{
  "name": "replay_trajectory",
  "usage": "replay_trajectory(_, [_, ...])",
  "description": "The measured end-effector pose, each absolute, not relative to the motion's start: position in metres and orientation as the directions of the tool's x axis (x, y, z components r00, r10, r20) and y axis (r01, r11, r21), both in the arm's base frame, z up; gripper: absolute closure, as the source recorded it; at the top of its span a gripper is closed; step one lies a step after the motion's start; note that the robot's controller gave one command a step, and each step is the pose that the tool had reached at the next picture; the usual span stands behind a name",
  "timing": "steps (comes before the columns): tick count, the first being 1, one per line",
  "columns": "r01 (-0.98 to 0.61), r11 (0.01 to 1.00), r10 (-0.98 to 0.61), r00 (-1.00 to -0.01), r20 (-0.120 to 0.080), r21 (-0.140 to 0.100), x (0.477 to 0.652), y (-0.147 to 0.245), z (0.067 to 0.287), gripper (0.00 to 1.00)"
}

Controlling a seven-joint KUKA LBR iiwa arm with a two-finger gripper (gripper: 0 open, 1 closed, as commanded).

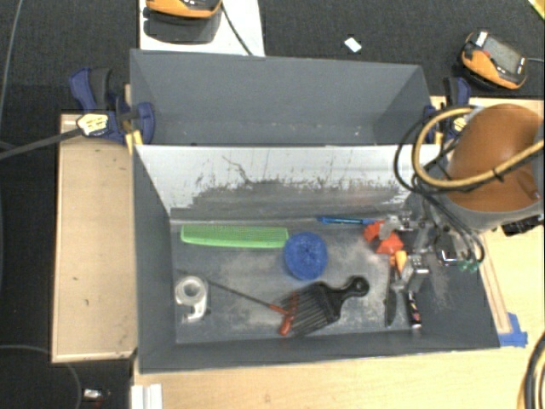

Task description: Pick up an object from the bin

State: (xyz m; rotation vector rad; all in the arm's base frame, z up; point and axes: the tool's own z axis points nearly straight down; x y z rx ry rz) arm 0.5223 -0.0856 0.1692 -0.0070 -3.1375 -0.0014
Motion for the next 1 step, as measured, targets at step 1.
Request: replay_trajectory(1, [0.001,1.0,0.001,-1.0,-0.003,-0.001,0.5241,-0.0854,0.1727,0.0])
